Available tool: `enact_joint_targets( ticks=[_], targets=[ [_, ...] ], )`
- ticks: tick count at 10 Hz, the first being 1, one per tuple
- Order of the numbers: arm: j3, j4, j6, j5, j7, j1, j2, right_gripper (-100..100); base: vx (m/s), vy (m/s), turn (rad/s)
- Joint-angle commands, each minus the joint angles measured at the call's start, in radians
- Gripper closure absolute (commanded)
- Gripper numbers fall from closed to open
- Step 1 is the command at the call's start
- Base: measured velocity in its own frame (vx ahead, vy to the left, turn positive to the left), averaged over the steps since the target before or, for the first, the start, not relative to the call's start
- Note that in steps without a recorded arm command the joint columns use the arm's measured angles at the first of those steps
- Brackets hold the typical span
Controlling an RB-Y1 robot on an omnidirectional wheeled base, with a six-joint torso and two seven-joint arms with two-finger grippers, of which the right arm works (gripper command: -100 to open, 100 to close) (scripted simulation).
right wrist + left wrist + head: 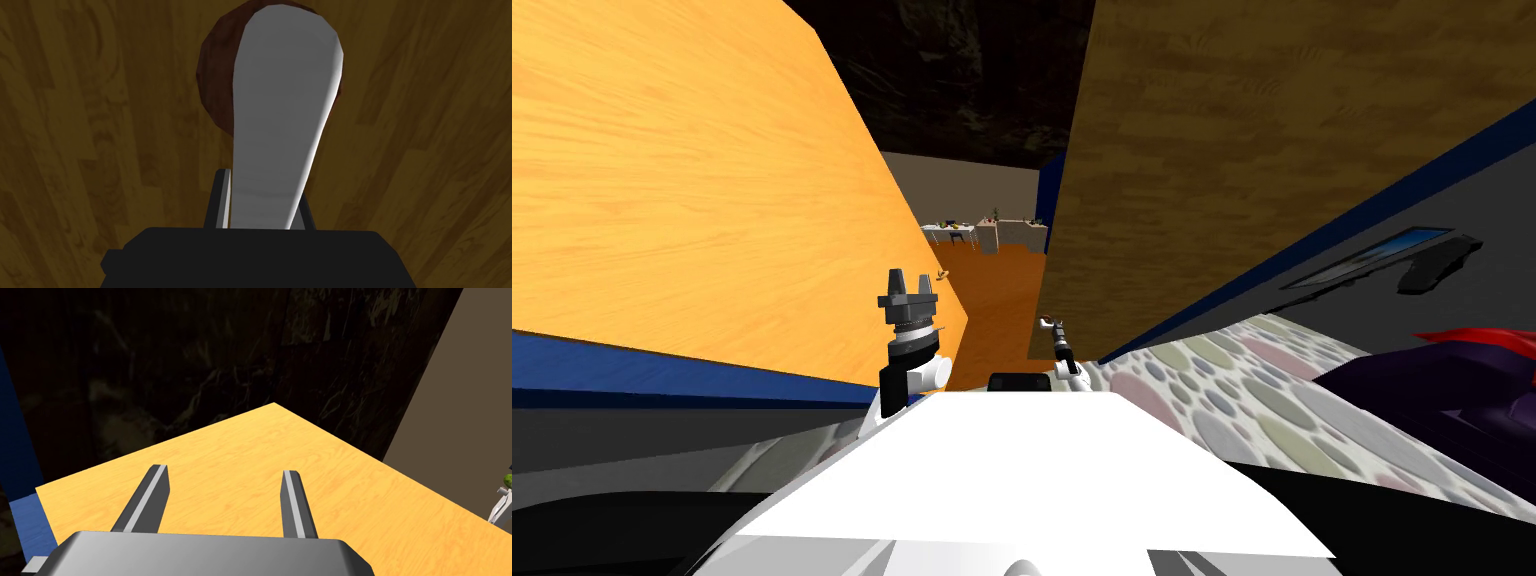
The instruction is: Push the door open
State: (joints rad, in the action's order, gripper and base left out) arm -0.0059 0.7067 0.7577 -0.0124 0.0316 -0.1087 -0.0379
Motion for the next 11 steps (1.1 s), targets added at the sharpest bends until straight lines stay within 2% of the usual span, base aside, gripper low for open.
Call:
enact_joint_targets(
  ticks=[1, 6, 11],
  targets=[
    [-0.02, -0.031, 0.024, -0.009, 0.003, -0.019, -0.017, 100, 0.116, 0.049, -0.011],
    [-0.086, -0.035, 0.024, -0.044, 0.022, -0.021, -0.024, 100, 0.173, 0.109, -0.081],
    [-0.145, -0.039, 0.024, -0.075, 0.039, -0.024, -0.008, 100, 0.196, 0.107, -0.075]
  ],
)
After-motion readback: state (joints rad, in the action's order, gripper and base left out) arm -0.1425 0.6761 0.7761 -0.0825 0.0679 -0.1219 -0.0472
